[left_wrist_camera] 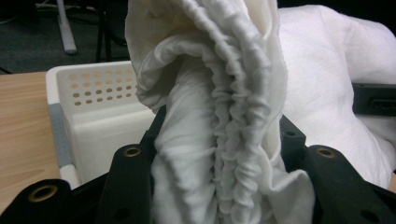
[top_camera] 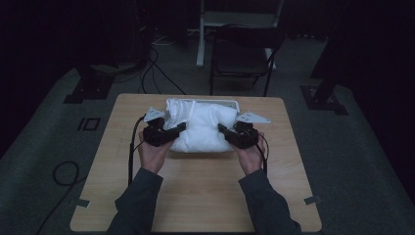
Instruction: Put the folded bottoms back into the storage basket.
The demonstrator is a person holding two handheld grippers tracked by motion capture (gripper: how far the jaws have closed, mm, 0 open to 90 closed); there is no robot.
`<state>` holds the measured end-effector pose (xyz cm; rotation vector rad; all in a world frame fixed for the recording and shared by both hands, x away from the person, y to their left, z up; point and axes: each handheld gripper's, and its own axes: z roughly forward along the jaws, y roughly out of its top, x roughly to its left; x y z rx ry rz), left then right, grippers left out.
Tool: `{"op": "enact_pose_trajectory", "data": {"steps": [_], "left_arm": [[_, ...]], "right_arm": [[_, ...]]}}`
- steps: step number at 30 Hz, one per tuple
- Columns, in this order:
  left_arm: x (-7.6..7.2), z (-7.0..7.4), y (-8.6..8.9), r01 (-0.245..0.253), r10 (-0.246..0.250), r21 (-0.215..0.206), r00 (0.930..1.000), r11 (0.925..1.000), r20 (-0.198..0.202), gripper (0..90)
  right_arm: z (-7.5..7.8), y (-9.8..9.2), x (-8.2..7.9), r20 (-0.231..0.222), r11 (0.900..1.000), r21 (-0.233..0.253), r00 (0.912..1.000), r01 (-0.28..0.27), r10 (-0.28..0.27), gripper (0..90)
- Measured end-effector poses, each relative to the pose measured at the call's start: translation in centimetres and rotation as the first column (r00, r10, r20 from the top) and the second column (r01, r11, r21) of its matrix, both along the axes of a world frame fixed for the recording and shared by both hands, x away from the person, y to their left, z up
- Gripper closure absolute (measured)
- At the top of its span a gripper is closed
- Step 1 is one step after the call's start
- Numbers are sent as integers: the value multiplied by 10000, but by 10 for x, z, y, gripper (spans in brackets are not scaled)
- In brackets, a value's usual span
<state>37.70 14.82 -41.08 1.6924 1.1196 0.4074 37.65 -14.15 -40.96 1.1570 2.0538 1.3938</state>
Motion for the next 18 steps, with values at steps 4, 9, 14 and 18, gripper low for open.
{"op": "enact_pose_trajectory", "data": {"steps": [4, 9, 14, 18], "left_arm": [[7, -1, -2, -42, 42, 16, 10000, 10000, -2, 541], [15, -1, -4, -104, 104, 10, 9999, 9999, -75, 541], [26, -3, -4, -233, 233, 2, 9996, 9997, -162, 541], [32, -3, -4, -326, 326, 21, 9992, 9995, -222, 541]], "right_arm": [[0, -1, 7, -65, 9999, 74, 9999, 107, -107, 700], [0, -2, 14, -142, 9997, 103, 9997, 200, -199, 701], [-2, -2, 25, -298, 9996, 127, 9992, 269, -265, 701], [-3, 0, 33, -469, 9993, 127, 9983, 356, -349, 701]]}}
